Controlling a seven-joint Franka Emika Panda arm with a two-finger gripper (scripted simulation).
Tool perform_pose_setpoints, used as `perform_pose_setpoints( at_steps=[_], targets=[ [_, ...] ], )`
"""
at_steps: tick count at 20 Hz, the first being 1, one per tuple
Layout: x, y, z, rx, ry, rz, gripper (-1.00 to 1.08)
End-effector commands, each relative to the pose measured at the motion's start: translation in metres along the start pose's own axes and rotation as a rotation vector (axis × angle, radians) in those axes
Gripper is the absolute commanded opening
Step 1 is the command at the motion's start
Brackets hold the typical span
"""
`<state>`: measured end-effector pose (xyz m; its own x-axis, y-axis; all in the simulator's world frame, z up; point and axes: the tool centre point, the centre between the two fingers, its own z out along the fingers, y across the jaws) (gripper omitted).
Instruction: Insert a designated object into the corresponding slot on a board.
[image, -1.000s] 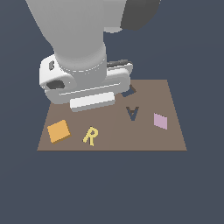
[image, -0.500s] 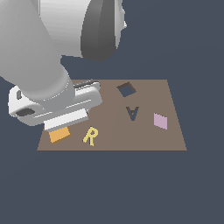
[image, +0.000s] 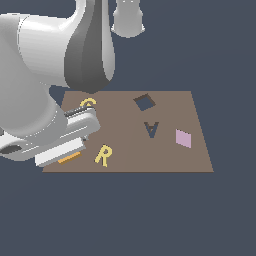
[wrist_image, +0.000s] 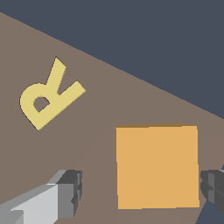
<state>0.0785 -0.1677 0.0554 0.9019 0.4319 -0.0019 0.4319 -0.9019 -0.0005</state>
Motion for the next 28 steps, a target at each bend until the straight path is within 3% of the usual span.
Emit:
perform_pose_setpoints(
  at_steps=[1, 23, 24, 28],
  targets=[
    [0.002, 0.006, 0.003, 0.0, 0.001, -0.013, 1.0],
    [0.005, 0.014, 0.026, 0.0, 0.002, -0.026, 1.0],
    [0.005, 0.014, 0.026, 0.0, 0.002, -0.026, -1.0],
    [0.005, 0.014, 0.026, 0.0, 0.002, -0.026, -1.0]
  ],
)
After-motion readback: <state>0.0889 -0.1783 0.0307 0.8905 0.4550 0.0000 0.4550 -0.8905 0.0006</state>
